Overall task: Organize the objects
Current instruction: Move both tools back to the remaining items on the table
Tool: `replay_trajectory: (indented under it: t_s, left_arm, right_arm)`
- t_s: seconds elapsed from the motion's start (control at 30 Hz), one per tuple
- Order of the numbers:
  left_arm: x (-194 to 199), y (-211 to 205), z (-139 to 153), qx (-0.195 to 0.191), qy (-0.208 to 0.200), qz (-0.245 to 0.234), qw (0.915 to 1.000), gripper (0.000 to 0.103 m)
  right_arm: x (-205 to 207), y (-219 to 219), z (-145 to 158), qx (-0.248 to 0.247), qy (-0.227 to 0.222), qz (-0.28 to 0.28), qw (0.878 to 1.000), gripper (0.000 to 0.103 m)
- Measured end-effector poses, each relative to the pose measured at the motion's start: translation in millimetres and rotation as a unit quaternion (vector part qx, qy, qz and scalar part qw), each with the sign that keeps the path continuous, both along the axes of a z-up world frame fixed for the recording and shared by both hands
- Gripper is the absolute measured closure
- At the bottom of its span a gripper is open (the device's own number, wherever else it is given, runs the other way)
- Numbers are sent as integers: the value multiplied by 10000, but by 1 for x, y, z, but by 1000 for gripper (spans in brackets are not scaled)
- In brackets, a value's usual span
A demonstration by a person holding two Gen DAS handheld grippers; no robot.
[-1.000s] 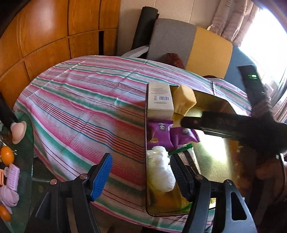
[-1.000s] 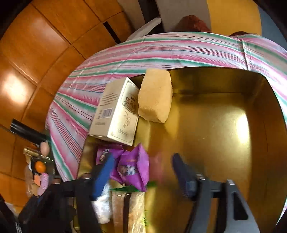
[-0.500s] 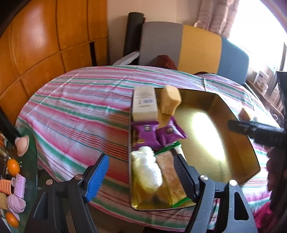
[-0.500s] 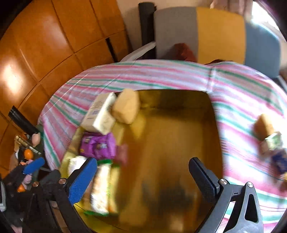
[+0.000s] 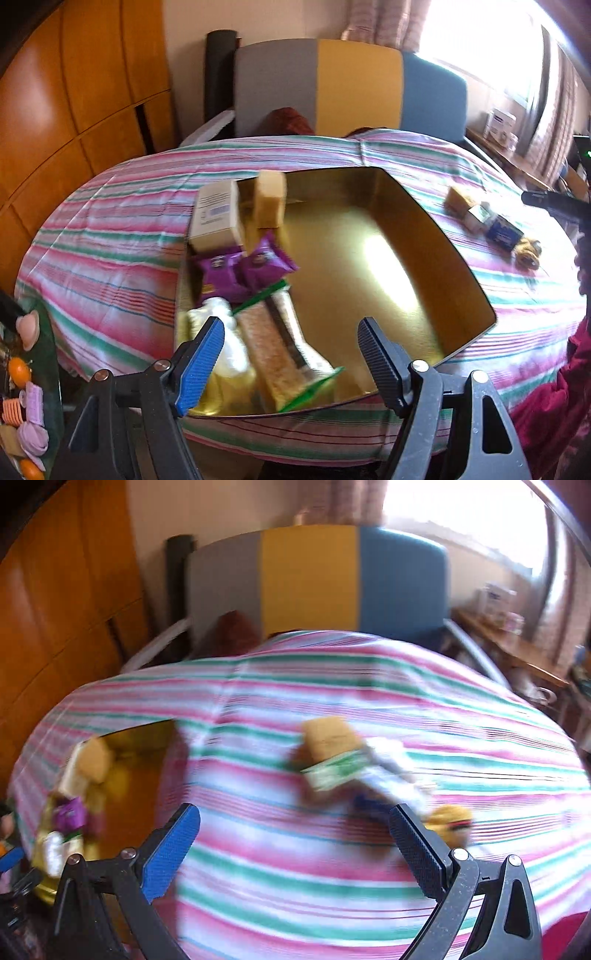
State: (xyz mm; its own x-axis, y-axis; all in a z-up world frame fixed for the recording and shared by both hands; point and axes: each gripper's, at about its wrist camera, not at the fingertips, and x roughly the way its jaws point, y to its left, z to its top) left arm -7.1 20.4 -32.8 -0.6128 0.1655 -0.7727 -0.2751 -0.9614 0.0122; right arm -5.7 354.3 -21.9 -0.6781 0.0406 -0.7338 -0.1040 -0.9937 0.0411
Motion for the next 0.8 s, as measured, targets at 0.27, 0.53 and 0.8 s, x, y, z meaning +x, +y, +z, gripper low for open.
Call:
replay_trajectory:
  t_s: [0.27,0.53,0.8]
  left_arm:
    - [6,47,6,-165,27,-563,9983,27]
    - [5,91,4,182,-335,-1092,9933,28]
    - [14,132,0,282,-612,-1661,9838,29]
  right_arm:
    - [15,123,-17,384,77,-1585,9866,0]
    - [20,184,-49,-950,-679,-2600,9585,0]
    - [26,186,-48,-1169,-619,-2648,9552,0]
